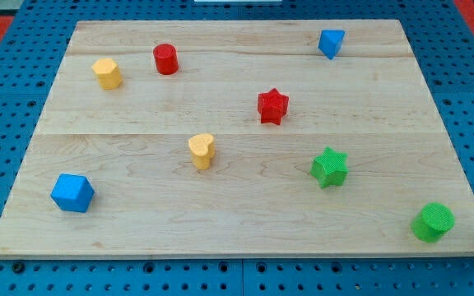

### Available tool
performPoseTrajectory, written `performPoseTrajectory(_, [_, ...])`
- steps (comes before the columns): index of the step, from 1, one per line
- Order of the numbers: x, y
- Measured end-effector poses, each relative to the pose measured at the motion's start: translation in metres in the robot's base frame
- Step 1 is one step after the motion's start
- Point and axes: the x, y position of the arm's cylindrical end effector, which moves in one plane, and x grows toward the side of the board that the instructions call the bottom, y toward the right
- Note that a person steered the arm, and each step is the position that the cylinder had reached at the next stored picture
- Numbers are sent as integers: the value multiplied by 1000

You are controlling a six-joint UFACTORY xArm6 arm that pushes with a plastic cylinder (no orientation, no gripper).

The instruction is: Push the green circle into the green star

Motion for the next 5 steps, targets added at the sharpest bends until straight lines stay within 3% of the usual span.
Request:
performPoseTrajectory(1, [-23,-73])
performPoseTrajectory(3, [-87,-109])
performPoseTrajectory(4, [-51,-89])
performPoseTrajectory(5, [-34,-113])
